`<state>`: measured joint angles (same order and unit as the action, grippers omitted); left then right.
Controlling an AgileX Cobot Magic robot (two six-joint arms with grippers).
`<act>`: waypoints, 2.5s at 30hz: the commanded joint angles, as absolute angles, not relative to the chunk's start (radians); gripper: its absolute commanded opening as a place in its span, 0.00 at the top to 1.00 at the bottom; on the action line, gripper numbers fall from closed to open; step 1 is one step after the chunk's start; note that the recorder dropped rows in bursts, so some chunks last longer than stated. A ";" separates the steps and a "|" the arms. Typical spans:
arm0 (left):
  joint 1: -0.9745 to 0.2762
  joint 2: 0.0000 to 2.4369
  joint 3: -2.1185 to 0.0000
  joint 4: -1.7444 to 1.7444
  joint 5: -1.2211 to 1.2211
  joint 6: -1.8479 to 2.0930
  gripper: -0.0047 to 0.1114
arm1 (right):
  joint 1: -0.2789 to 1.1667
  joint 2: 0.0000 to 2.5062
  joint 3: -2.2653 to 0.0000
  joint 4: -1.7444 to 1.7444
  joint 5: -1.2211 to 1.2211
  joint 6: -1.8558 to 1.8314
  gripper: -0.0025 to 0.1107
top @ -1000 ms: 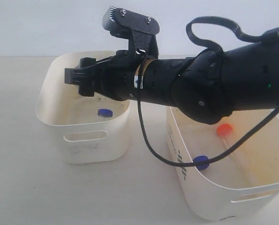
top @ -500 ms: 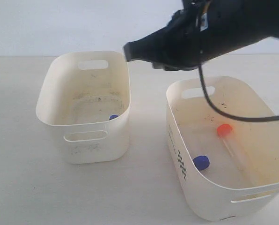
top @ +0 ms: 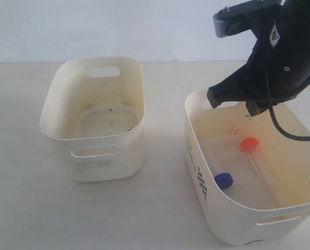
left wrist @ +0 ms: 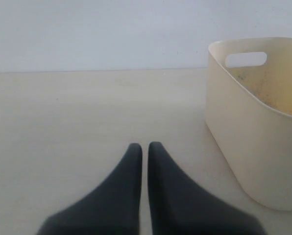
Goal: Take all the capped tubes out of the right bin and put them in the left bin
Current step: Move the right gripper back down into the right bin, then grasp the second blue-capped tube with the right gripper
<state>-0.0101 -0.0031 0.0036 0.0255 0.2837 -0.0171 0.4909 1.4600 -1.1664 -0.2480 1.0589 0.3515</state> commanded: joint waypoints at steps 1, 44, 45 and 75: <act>-0.010 0.000 0.000 0.019 0.276 -0.026 0.92 | 0.489 1.514 -1.127 -0.222 1.030 0.385 0.77; -0.010 0.000 0.000 0.019 0.277 -0.026 0.92 | 0.418 1.649 -1.008 -0.146 0.785 0.400 0.98; -0.010 0.000 0.000 0.019 0.277 -0.026 0.92 | 0.416 1.652 -1.000 -0.146 0.777 0.400 0.98; -0.010 0.000 0.000 0.019 0.276 -0.026 0.92 | 0.416 1.700 -0.966 -0.117 0.699 0.400 0.36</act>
<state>-0.0101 -0.0031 0.0036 0.0255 0.2837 -0.0171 0.4198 1.7002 -0.9698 -0.1226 0.7105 0.4044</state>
